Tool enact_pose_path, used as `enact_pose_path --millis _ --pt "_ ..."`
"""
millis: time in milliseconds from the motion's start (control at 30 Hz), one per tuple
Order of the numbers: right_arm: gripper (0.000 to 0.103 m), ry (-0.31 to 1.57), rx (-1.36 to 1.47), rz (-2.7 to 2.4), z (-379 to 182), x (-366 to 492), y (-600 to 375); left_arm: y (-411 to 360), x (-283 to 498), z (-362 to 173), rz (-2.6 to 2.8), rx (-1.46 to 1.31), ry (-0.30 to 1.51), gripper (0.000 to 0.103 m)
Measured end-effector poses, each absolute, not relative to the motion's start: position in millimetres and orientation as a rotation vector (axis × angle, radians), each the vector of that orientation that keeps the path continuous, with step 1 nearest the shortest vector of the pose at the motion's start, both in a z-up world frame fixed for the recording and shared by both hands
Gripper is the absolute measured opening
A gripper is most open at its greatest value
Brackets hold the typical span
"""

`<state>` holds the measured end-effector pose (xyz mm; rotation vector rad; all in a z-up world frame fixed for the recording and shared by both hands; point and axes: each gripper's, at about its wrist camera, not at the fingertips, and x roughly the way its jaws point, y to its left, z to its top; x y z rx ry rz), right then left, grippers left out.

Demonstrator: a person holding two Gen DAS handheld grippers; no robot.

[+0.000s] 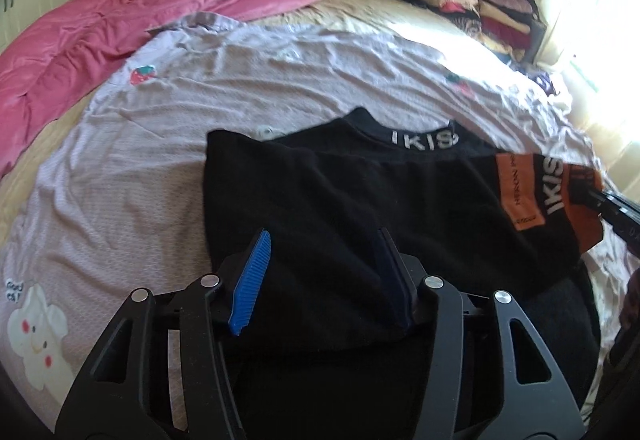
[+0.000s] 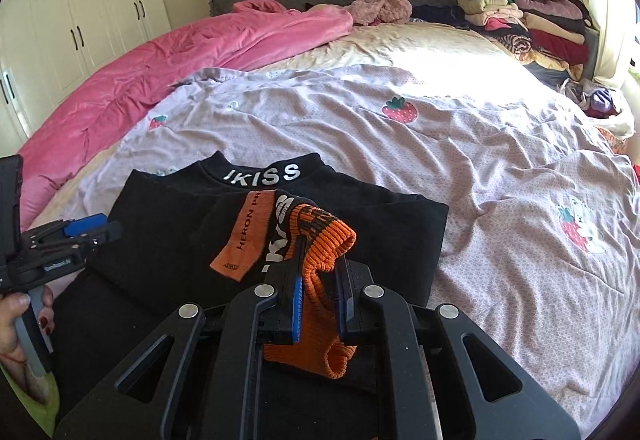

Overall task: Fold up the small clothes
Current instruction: 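Grasp the folded orange cuff with the right gripper and straighten it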

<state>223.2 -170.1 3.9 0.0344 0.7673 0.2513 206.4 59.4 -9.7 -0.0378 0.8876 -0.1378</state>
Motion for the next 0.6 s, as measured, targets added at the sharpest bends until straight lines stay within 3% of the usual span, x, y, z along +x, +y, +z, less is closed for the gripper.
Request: enact_pose_path --millis 200,333,433,600 --pt "0.014 0.773 -0.026 0.176 -7 226 -168 65 214 -35 -0.135 -0.038 0.957 0.046" --pt "0.021 0.763 -0.034 0.113 -11 222 -171 65 211 -34 -0.137 -0.041 0.95 0.046" --pt "0.033 0.726 -0.024 0.086 -7 213 -173 66 210 -34 -0.139 -0.046 0.949 0.046" --pt "0.037 0.726 -0.001 0.205 -8 208 -156 65 210 -34 -0.139 -0.048 0.947 0.046"
